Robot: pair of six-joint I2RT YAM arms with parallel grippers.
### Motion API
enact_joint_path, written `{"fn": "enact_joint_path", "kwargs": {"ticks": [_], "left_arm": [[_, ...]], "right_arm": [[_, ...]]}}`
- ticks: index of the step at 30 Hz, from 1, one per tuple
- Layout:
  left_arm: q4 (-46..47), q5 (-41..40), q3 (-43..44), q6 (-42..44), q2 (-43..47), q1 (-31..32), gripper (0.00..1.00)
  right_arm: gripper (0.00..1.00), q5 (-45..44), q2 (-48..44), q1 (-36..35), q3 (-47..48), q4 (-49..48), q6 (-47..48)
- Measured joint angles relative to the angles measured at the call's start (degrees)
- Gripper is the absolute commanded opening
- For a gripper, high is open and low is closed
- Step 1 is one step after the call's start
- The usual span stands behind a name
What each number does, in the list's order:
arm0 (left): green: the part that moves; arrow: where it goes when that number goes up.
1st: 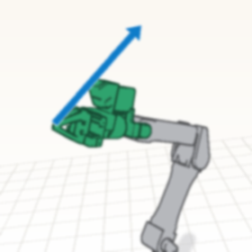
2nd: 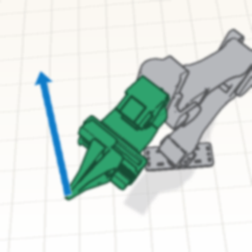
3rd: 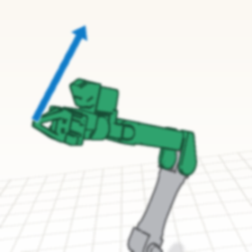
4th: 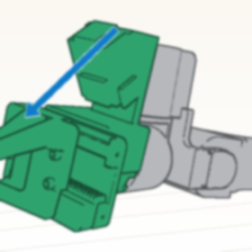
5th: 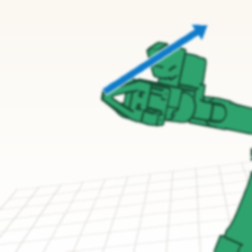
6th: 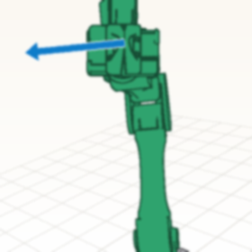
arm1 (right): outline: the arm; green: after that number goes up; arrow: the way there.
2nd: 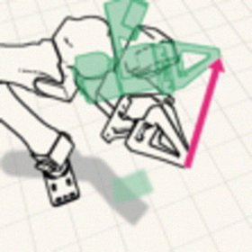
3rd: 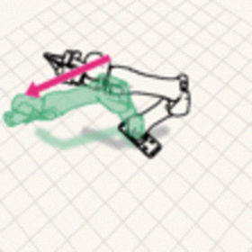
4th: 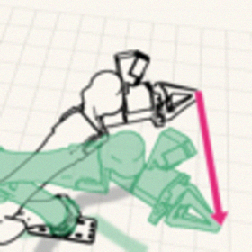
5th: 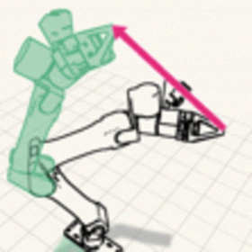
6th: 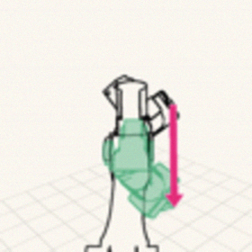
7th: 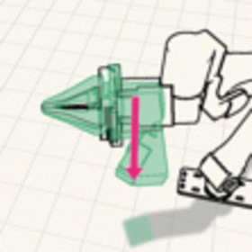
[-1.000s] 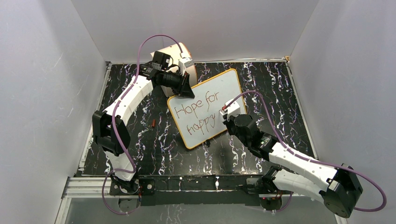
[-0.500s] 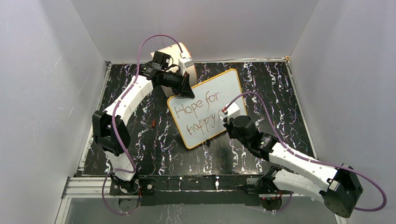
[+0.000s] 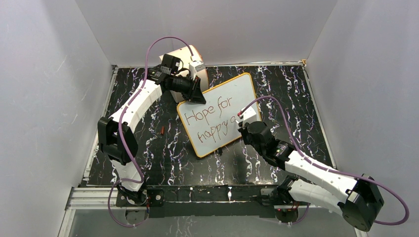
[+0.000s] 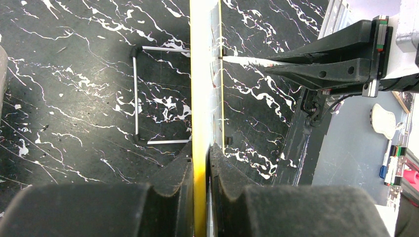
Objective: Write a sentence on the whiteboard
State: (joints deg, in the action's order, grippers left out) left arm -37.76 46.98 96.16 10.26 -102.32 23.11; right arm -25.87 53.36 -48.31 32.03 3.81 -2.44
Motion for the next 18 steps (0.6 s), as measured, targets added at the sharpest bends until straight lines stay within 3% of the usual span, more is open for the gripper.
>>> {"fn": "enact_joint_path", "kwargs": {"ticks": [18], "left_arm": [[-0.02, 0.02, 0.0, 0.0, 0.0, 0.0, 0.0]], "right_arm": [[0.0, -0.59, -0.11, 1.68, 0.04, -6.25, 2.91]]}}
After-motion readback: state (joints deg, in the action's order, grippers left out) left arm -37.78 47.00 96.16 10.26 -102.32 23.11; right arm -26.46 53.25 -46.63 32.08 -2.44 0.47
